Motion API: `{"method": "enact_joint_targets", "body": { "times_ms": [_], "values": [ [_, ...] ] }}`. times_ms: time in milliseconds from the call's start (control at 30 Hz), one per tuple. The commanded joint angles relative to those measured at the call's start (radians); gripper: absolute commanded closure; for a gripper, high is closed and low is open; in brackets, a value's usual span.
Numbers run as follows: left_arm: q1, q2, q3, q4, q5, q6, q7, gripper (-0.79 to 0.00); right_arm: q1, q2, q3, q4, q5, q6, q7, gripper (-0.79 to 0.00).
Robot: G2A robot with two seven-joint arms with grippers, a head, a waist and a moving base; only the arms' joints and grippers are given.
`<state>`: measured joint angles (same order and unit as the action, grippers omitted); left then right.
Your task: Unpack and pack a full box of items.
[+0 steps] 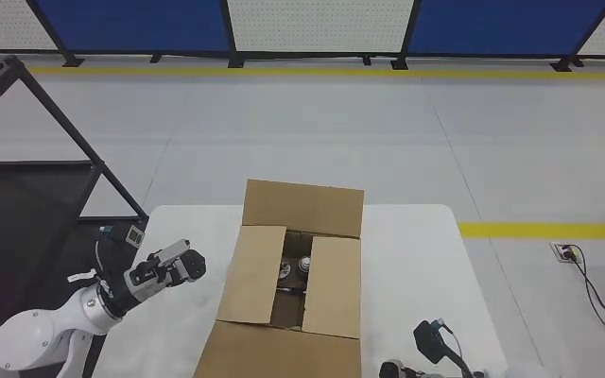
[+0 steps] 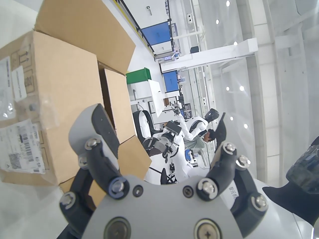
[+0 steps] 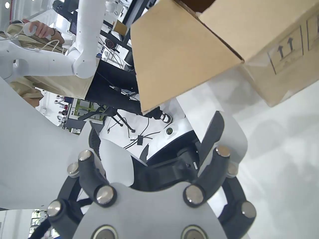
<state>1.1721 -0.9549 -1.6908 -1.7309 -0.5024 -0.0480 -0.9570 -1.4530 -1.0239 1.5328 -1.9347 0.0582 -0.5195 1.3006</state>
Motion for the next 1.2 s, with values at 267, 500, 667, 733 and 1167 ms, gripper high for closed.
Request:
{"method": "enact_joint_targets", "body": {
  "times_ms": [267, 500, 667, 733, 1167],
  "values": [
    [-0.007, 0.004, -0.032, 0.035, -0.021, 0.013, 0.046, -0.785, 0.151, 0.006, -0.218, 0.069, -0.019, -0.001, -0.001, -0.785],
    [0.001, 0.007, -0.046, 0.039, -0.031, 0.008, 0.048, -0.785, 0.210, 0.005, -0.281, 0.041, 0.000, -0.058, -0.079, -0.785],
    [0.016, 0.008, -0.052, 0.043, -0.040, 0.002, 0.052, -0.785, 0.223, 0.007, -0.271, -0.010, 0.044, -0.088, -0.135, -0.785],
    [0.021, 0.009, -0.058, 0.044, -0.042, 0.000, 0.053, -0.785, 0.234, 0.007, -0.270, -0.023, 0.049, -0.073, -0.147, -0.785],
    [0.069, 0.013, -0.104, 0.039, -0.077, -0.020, 0.064, -0.785, 0.366, -0.023, -0.376, 0.053, -0.046, 0.059, -0.423, -0.785]
  ]
}}
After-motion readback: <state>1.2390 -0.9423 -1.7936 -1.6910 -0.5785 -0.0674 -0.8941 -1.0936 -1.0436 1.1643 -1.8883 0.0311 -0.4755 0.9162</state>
